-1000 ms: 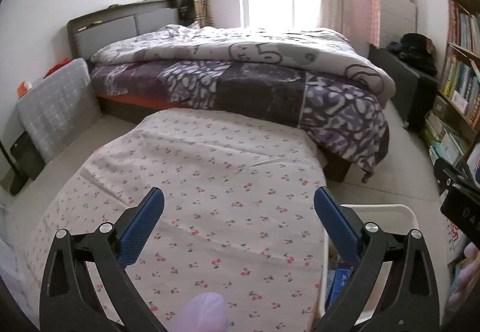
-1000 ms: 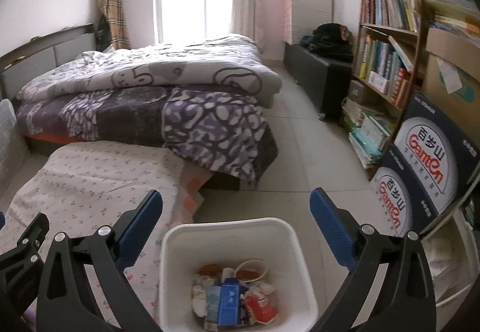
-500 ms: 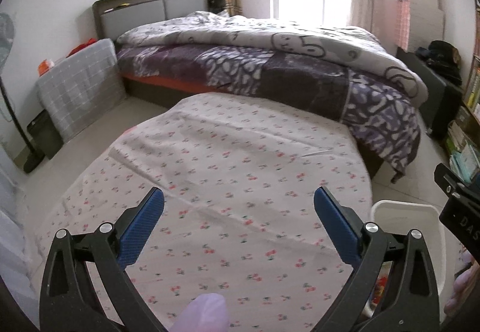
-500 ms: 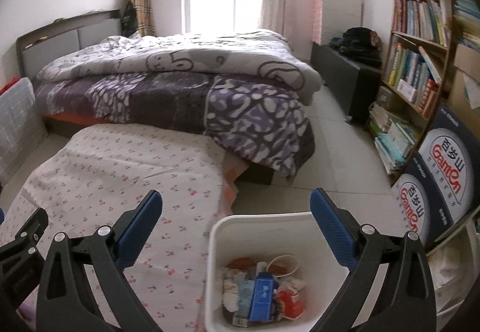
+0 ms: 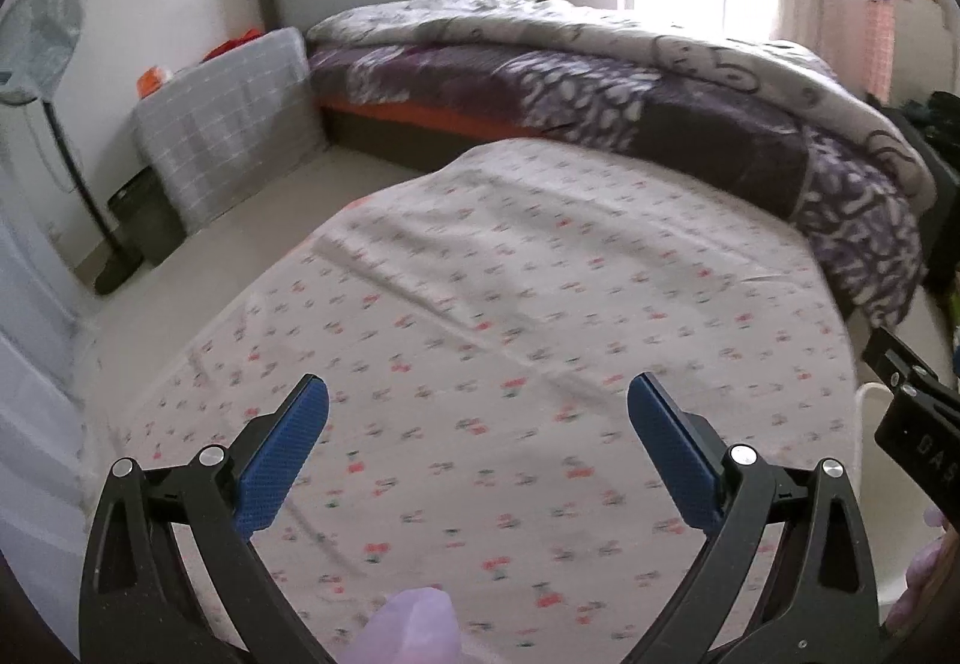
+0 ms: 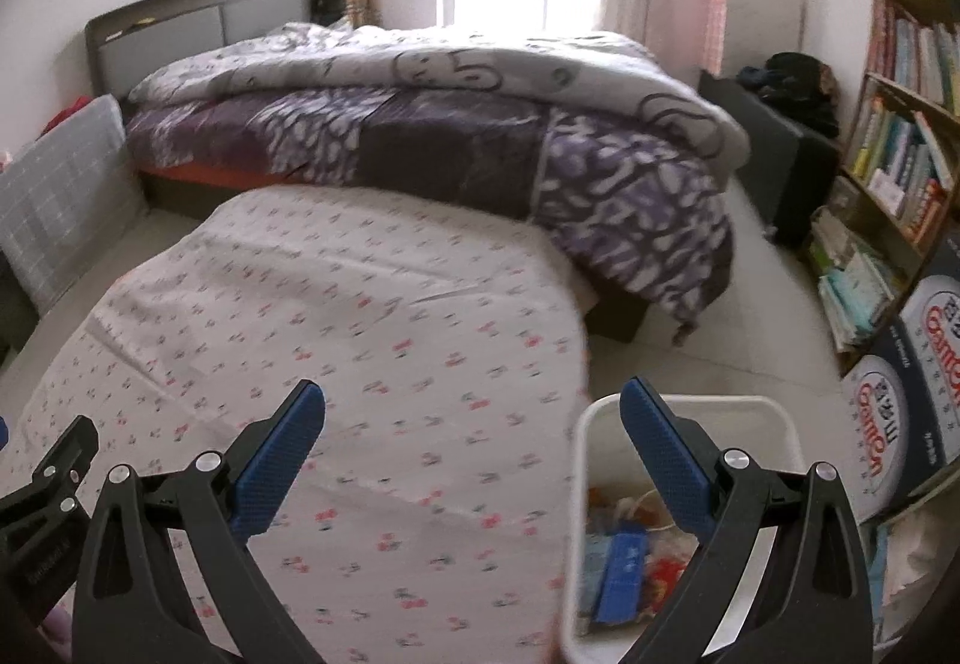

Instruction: Collect trash

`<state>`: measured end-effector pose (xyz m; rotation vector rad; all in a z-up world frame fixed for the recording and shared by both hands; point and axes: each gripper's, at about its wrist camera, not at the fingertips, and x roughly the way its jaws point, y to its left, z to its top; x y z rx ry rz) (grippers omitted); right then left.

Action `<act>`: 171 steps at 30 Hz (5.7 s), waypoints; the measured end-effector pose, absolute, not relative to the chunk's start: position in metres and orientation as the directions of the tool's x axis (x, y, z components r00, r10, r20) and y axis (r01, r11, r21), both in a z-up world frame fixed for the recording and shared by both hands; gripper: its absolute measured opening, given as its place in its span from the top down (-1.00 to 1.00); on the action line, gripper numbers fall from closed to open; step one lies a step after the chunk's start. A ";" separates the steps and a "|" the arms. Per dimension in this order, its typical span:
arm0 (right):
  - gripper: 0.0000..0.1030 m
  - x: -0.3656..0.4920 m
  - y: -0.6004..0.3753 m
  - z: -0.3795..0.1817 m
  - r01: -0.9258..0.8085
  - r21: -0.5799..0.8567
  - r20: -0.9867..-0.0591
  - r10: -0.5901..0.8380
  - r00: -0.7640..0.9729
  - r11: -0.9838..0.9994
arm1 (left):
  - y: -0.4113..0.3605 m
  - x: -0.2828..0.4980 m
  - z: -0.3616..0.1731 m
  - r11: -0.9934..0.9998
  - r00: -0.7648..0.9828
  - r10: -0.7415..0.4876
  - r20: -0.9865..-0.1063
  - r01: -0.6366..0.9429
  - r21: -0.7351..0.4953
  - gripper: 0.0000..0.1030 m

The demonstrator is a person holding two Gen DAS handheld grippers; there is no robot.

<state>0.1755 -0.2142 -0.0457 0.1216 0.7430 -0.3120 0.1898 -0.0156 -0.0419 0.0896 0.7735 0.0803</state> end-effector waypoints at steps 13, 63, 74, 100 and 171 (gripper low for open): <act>-0.86 0.192 -0.132 -0.126 0.250 -0.073 -0.767 -0.215 0.605 0.965 | 0.050 0.201 -0.094 0.967 0.624 0.253 -0.739 -0.191 0.170 -0.86; -0.88 0.197 -0.133 -0.171 0.209 0.039 -0.800 -0.094 0.593 0.977 | 0.105 0.220 -0.164 0.938 0.559 0.235 -0.795 -0.345 0.035 -0.89; -0.88 0.197 -0.133 -0.171 0.209 0.039 -0.800 -0.095 0.593 0.977 | 0.107 0.228 -0.165 0.930 0.553 0.252 -0.794 -0.366 0.040 -0.89; -0.88 0.197 -0.133 -0.171 0.210 0.038 -0.800 -0.096 0.593 0.977 | 0.107 0.228 -0.165 0.930 0.554 0.253 -0.793 -0.366 0.041 -0.89; -0.88 0.197 -0.133 -0.171 0.212 0.036 -0.799 -0.099 0.593 0.977 | 0.222 0.278 -0.163 0.815 0.481 0.373 -0.794 -0.578 0.033 -0.89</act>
